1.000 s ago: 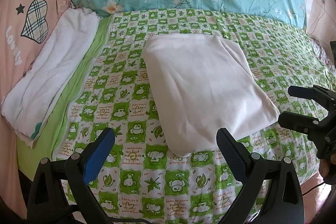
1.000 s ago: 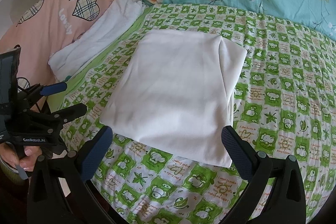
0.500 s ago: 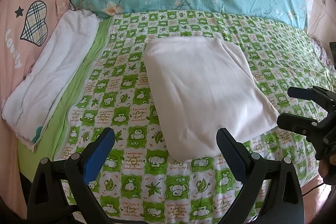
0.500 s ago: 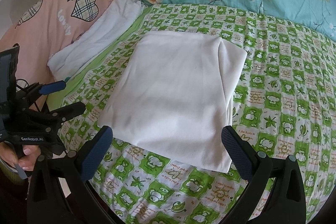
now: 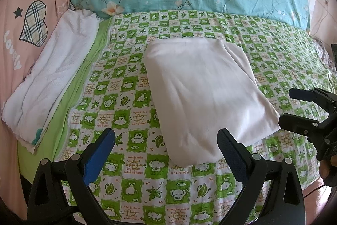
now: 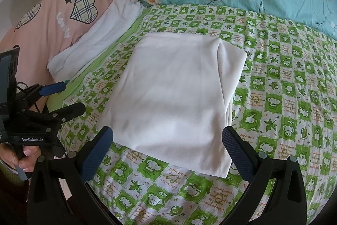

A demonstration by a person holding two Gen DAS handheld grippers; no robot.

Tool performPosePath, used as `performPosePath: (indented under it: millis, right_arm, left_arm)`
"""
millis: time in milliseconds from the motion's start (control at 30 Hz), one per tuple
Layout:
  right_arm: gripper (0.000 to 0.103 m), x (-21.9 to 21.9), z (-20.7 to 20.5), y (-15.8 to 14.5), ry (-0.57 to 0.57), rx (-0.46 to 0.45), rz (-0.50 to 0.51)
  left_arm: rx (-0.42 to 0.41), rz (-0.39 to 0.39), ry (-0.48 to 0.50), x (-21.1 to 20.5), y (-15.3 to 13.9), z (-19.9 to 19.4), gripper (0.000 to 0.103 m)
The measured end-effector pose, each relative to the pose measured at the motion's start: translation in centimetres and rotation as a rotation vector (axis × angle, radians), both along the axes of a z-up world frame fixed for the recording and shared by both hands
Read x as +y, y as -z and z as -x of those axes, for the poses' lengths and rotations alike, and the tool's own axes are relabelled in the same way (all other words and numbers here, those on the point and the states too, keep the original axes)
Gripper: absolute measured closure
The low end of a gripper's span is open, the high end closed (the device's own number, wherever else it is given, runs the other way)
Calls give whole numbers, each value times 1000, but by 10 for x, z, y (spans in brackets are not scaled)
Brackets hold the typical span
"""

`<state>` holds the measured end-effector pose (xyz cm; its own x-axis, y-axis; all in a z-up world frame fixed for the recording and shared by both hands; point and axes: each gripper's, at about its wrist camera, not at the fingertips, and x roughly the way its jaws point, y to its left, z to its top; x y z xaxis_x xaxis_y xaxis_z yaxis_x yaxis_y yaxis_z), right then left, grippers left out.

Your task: Fold large clothes

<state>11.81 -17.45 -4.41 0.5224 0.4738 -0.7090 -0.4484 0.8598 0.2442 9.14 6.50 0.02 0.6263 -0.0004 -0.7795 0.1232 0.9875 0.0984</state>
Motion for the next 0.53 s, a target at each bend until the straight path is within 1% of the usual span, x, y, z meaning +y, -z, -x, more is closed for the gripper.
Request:
performPosePath:
  millis: [533]
  right_arm:
    - [0, -8, -14, 8, 22, 23, -18]
  left_arm:
    - [19, -1, -7, -1, 2, -13, 5]
